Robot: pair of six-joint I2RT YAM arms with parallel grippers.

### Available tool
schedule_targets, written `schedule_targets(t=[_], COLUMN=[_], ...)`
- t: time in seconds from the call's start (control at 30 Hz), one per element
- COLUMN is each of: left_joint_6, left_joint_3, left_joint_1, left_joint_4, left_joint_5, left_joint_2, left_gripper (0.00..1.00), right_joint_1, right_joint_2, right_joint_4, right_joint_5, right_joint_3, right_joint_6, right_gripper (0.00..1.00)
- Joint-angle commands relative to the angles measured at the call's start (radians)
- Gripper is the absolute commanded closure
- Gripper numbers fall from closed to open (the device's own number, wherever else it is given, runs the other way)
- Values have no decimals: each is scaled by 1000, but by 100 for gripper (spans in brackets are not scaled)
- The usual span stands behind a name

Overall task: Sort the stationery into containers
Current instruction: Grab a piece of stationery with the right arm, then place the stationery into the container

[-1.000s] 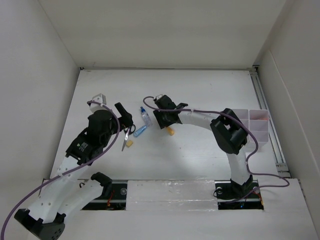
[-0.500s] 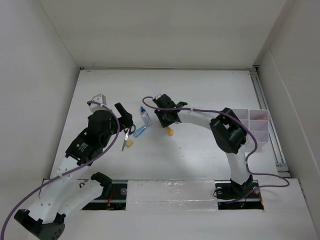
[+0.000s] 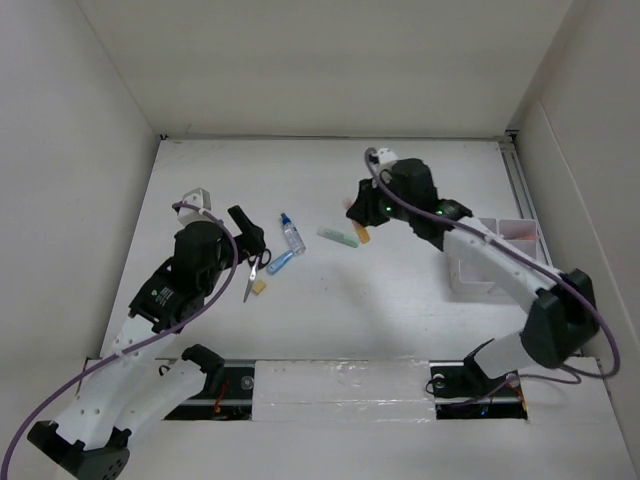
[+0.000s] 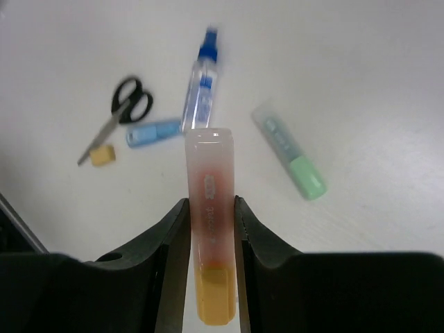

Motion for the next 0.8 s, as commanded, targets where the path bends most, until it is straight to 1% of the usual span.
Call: schedule_targets(t=[0.0, 0.03, 0.07, 0.1, 0.13, 0.17, 0.23, 0.27, 0.3, 0.33, 0.37, 0.4, 0.5, 0.53, 0.63, 0.73, 0.77], left_joint_6=[15, 15, 15, 15, 15, 15, 15, 15, 15, 15, 15, 15, 15, 15, 15, 15, 15], left_joint_3=[13, 13, 13, 13, 13, 13, 13, 13, 13, 13, 13, 13, 13, 13, 3, 3, 3], left_joint_1=[4, 4, 4, 4, 4, 4, 4, 4, 4, 4, 4, 4, 4, 4, 4, 4, 4], left_joint_4=[29, 29, 29, 29, 29, 29, 29, 29, 29, 29, 29, 29, 29, 29, 29, 29, 29], left_joint_5=[0, 0, 0, 0, 0, 0, 0, 0, 9, 9, 9, 9, 9, 9, 9, 9, 9], left_joint_2=[-27, -27, -27, -27, -27, -27, -27, -27, -27, -27, -27, -27, -27, -27, -27, -36, -36], left_gripper=[0, 0, 0, 0, 0, 0, 0, 0, 0, 0, 0, 0, 0, 0, 0, 0, 0], right_joint_1=[-61, -73, -107, -145, -146, -196, -233, -250, -279, -279, -299, -311, -357, -395, -481, -520, -531], right_joint_2=[-188, -227, -263, -329, -363, -397, -496, -524, -549, -570, -600, -600, -586, -586, -561, -514, -500], right_joint_4=[194, 212, 249, 269, 269, 286, 300, 300, 281, 251, 234, 188, 133, 108, 97, 62, 19], right_joint_5=[-80, -24, 80, 234, 236, 370, 575, 660, 820, 910, 960, 1047, 1112, 1141, 1150, 1195, 1249], right_joint_3=[-74, -92, -130, -144, -161, -180, -235, -252, -278, -278, -292, -292, -281, -269, -269, -269, -257], right_joint_6=[37, 57, 57, 103, 140, 171, 270, 348, 390, 456, 509, 534, 567, 592, 607, 622, 639], right_gripper=[100, 100, 100, 100, 100, 100, 100, 100, 100, 100, 100, 100, 100, 100, 100, 100, 100])
